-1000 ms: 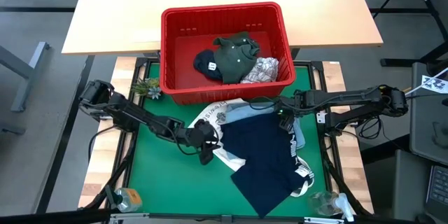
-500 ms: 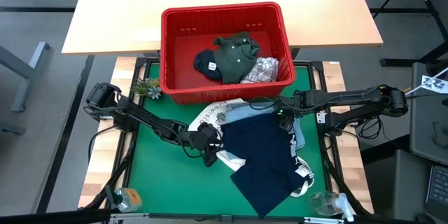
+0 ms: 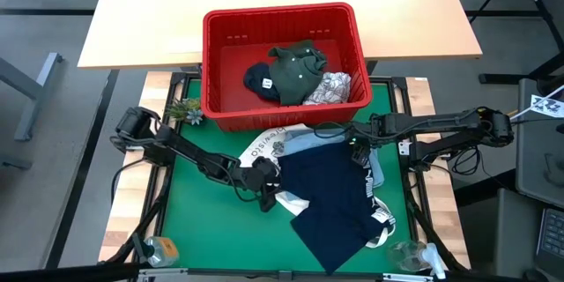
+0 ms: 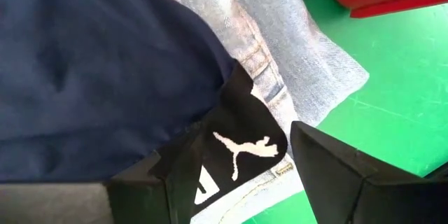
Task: Fold laundry
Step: Fold the dark blue boxer
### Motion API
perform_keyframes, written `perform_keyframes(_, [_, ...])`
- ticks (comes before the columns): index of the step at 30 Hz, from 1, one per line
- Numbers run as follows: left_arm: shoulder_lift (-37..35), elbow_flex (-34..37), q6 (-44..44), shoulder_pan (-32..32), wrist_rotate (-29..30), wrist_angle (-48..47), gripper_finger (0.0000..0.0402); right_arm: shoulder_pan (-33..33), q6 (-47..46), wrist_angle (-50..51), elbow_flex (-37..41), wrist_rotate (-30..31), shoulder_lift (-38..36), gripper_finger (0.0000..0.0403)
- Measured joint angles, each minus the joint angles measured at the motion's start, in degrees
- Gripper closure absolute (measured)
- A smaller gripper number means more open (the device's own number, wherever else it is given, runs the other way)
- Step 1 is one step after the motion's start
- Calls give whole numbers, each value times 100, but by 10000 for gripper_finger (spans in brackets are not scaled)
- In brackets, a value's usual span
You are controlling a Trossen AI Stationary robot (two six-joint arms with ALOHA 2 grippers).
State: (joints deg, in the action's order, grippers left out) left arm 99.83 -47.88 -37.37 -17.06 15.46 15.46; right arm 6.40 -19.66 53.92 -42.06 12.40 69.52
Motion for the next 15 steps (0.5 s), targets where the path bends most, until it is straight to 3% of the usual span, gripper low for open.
perform_keyframes(9, [100, 2, 23, -2, -13, 205, 274, 1, 0, -1, 0, -2, 0, 187])
perform_keyframes(11, [166, 2, 25, -21, -11, 221, 289, 1, -14, 24, 0, -94, 0, 187])
perform_keyframes(15, [313, 4, 38, -65, 30, 371, 343, 1, -29, 44, 0, -835, 0, 201])
